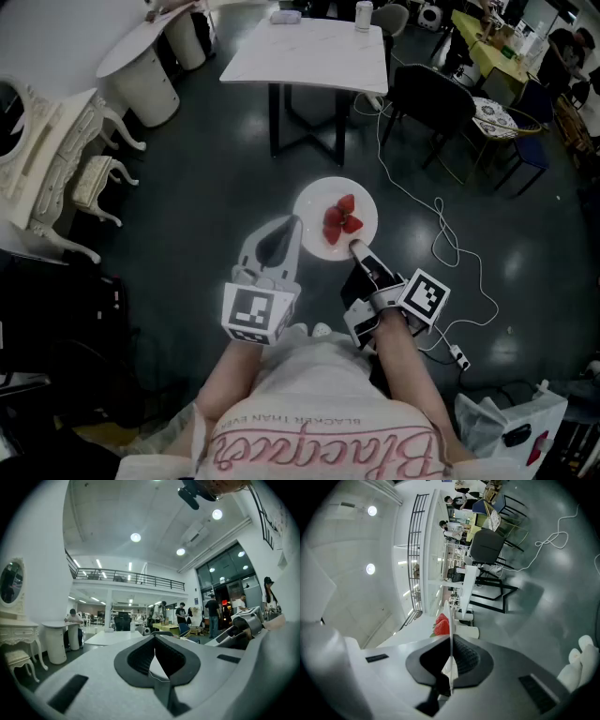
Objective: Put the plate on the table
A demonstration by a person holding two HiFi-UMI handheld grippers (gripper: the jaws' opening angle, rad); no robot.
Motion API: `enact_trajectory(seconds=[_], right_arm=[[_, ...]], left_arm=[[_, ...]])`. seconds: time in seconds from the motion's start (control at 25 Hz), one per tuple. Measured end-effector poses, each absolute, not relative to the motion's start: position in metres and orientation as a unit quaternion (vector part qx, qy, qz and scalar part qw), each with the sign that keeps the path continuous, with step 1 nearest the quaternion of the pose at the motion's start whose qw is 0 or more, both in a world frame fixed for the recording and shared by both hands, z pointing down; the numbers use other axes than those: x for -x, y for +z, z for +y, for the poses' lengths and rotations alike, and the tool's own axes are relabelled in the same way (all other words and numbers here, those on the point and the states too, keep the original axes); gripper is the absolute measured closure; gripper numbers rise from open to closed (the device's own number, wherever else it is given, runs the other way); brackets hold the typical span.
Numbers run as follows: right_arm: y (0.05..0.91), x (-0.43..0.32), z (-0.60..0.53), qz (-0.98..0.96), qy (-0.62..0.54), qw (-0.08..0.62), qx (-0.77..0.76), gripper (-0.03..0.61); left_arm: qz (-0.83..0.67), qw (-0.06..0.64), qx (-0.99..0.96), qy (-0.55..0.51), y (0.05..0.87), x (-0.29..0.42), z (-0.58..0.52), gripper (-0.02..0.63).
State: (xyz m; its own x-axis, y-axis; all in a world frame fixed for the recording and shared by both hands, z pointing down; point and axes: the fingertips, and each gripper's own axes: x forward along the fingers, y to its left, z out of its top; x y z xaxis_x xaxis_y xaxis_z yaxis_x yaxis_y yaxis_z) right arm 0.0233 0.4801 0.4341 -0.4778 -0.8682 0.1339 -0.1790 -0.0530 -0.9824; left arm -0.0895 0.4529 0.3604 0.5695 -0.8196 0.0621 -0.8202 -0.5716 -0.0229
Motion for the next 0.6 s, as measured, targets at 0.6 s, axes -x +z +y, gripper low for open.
enact_trajectory(seconds=[0.6], right_arm=[[0.438, -0.046, 0.489, 0.632, -0.595, 0.284, 0.407, 0.568]], left_arm=[[-0.479, -0.001, -0.877, 0.019, 0.357, 0.071, 0.465, 0.607]])
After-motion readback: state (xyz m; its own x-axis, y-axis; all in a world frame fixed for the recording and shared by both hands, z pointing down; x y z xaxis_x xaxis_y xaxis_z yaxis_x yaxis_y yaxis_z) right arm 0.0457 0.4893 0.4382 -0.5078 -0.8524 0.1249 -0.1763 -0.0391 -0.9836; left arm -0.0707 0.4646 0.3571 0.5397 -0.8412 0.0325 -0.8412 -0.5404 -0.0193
